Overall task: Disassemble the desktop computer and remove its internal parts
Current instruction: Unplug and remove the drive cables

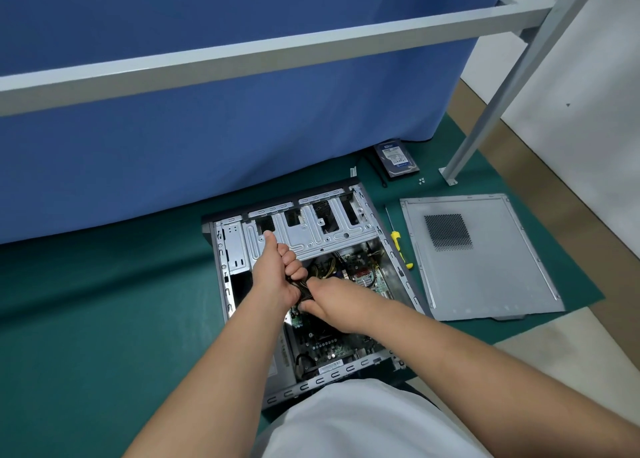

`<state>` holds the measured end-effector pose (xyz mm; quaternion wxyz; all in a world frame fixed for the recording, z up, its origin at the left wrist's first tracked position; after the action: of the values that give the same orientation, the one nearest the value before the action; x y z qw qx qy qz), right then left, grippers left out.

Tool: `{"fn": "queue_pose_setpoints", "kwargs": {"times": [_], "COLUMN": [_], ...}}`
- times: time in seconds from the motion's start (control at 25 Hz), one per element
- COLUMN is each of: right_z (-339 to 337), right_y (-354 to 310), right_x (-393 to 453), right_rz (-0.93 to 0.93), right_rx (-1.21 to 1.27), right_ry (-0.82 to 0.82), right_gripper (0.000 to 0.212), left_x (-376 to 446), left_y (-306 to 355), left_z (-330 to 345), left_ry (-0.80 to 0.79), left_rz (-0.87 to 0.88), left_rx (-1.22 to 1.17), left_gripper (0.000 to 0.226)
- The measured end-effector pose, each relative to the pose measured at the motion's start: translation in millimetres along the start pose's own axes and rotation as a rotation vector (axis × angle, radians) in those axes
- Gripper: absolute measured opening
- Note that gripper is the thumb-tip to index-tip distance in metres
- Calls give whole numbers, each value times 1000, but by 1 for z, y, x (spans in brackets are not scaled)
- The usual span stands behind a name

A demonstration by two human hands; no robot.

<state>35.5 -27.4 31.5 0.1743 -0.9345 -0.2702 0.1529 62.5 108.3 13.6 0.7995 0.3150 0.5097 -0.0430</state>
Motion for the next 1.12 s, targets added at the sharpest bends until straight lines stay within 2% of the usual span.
{"fn": "queue_pose_setpoints", "kwargs": {"times": [0.12,0.28,0.44,0.6,0.76,1.12], "right_z": [-2,2,7,4,2,0], "right_y": [-2,-1,3,7,15,30], "right_x": [3,4,2,2,4,7], "right_rz": [-56,11,108,-27,-85,-35], "right_rx": [-164,-115,-57,-137,-124,-32], "right_ry": [76,72,28,105,65,29], "right_gripper": [35,35,48,40,43,47], "left_x": [-2,2,0,-3,-4,2], "left_y": [1,5,11,4,-2,-3], "left_z": [1,-1,0,6,9,23], "left_ry": [-20,-62,-94,-42,-15,-22], "left_rz": [21,-31,-98,-26,-6,-31], "left_rx": [12,-20,3,26,51,48], "left_gripper": [53,55,61,62,62,61]}}
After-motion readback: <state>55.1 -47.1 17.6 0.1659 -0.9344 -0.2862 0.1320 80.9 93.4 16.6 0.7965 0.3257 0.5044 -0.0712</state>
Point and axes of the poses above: each hand's wrist, its own x-axis towards the middle knuckle, its own z-axis out of the palm, y = z × x, the point moved 1 cm from there along x, towards the middle knuckle, and after that the axes turned 15 degrees about y, right-handed, at the moved point
